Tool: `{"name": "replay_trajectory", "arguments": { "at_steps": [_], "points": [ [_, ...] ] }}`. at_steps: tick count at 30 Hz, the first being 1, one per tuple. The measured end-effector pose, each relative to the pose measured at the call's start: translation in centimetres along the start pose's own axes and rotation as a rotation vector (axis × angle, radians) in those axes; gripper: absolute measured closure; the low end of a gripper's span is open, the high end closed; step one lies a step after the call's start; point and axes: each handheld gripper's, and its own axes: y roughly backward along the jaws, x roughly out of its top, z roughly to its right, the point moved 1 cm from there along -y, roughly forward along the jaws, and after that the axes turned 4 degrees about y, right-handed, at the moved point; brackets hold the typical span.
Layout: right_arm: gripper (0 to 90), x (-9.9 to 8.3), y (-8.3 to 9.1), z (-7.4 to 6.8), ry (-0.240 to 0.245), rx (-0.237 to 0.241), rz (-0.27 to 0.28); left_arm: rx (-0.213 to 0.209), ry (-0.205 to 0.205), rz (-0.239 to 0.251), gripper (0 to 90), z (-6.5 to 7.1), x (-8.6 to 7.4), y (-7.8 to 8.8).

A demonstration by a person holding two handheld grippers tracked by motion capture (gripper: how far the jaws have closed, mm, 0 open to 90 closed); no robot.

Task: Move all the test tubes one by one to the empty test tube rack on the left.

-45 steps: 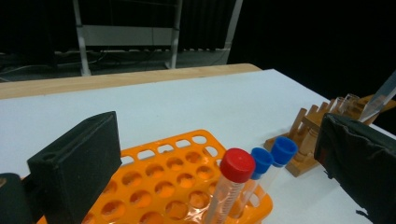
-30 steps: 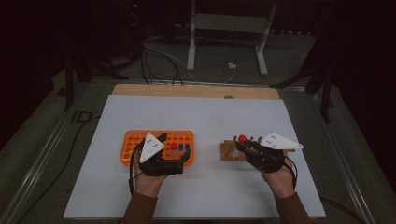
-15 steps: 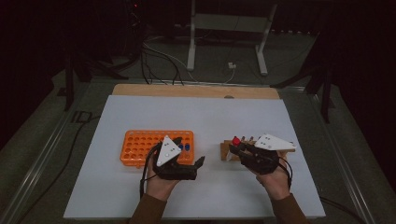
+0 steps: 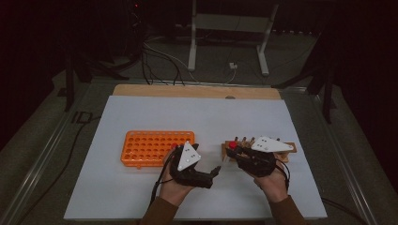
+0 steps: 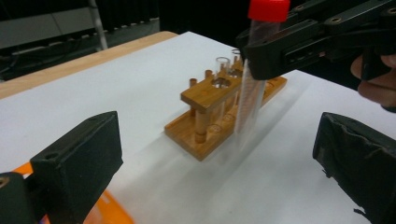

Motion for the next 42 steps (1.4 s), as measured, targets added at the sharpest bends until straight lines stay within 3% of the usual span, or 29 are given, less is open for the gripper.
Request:
{"name": "replay_trajectory", "arguments": {
  "at_steps": [6, 10, 14, 19, 24, 30, 35, 37, 42],
  "points": [
    [74.2, -0.1, -0.3, -0.4, 0.003, 0.010, -0.003, -0.021, 0.000, -0.036, 4.6, 0.6, -0.2, -1.8],
    [74.2, -0.1, -0.4, -0.6, 0.009, 0.019, -0.005, -0.032, 0.024, -0.044, 8.6, 0.9, -0.4, -2.9],
    [74.2, -0.1, -0.4, -0.8, 0.014, 0.025, -0.005, -0.039, 0.030, -0.044, 19.7, 1.1, -0.5, -3.5],
    [74.2, -0.1, -0.5, -0.8, 0.014, 0.029, -0.006, -0.055, 0.028, -0.036, 44.1, 1.2, -0.6, -3.6],
    [74.2, -0.2, -0.6, -0.9, 0.015, 0.035, -0.006, -0.078, 0.042, -0.012, 59.8, 1.1, -0.5, -3.5],
    [74.2, -0.2, -0.6, -0.9, 0.016, 0.037, -0.009, -0.100, 0.039, -0.009, 71.6, 1.0, -0.5, -3.4],
    [74.1, -0.2, -0.6, -0.9, 0.014, 0.039, -0.010, -0.101, 0.027, -0.011, 74.3, 1.2, -0.5, -3.4],
    [69.3, -0.2, -0.5, -0.9, 0.018, 0.045, -0.003, -0.100, 0.026, -0.013, 74.5, 1.1, -0.5, -3.4],
    [47.9, 0.0, 0.0, -0.6, 0.013, 0.061, 0.035, -0.086, 0.024, -0.018, 74.6, 0.8, -0.5, -3.1]
  ]
}}
